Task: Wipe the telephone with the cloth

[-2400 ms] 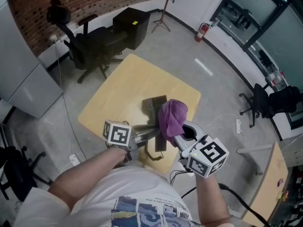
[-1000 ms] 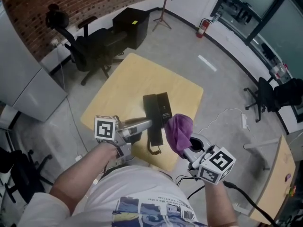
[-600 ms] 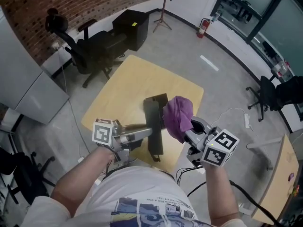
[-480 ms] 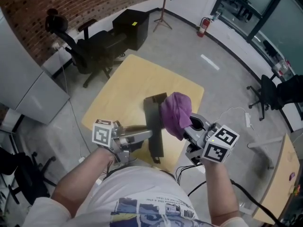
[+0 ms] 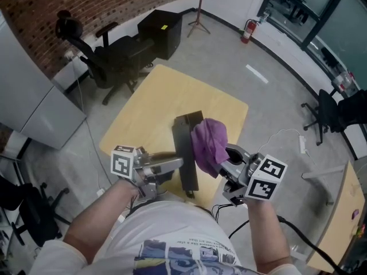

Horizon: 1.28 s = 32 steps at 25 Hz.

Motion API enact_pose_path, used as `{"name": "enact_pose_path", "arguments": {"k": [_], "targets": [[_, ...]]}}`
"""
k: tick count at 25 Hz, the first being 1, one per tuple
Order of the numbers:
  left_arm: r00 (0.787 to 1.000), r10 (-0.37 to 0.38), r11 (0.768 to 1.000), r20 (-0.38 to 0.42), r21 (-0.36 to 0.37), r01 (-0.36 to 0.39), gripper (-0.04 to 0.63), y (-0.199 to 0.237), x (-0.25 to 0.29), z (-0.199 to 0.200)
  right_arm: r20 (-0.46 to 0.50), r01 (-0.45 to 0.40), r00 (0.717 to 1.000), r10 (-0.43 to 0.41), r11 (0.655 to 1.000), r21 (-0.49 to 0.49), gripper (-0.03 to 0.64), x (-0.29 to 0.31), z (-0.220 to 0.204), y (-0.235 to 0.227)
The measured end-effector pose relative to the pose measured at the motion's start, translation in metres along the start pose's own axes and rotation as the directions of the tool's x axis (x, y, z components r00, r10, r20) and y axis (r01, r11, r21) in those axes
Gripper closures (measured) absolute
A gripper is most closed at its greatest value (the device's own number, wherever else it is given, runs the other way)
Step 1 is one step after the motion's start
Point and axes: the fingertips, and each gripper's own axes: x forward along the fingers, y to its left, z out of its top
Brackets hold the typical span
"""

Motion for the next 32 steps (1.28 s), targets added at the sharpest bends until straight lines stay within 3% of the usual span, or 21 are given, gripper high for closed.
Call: {"name": "enact_pose_path", "arguments": {"k": [13, 24, 32], "targets": [[0.999, -0.050, 0.999, 0.016, 0.016, 0.050, 0.520, -0.004, 0.003, 0.013, -0.089, -0.028, 0.995, 0.037, 0.995, 0.098, 0.574, -0.030, -0.056, 0.010], [0.994, -0.104, 0.995, -0.031, -0.003, 0.104, 0.520, -0.013, 0.017, 0.000, 0.040, -0.014, 0.999, 0.011, 0.996, 0.091, 0.574, -0.017, 0.003, -0.015], [0.991, -0.134, 0.991, -0.026, 0.010, 0.134, 0.520, -0.023, 0.017, -0.002, 0.081, -0.134, 0.989, 0.120, 0.971, 0.198, 0.574, 0.002, 0.003, -0.009]]}}
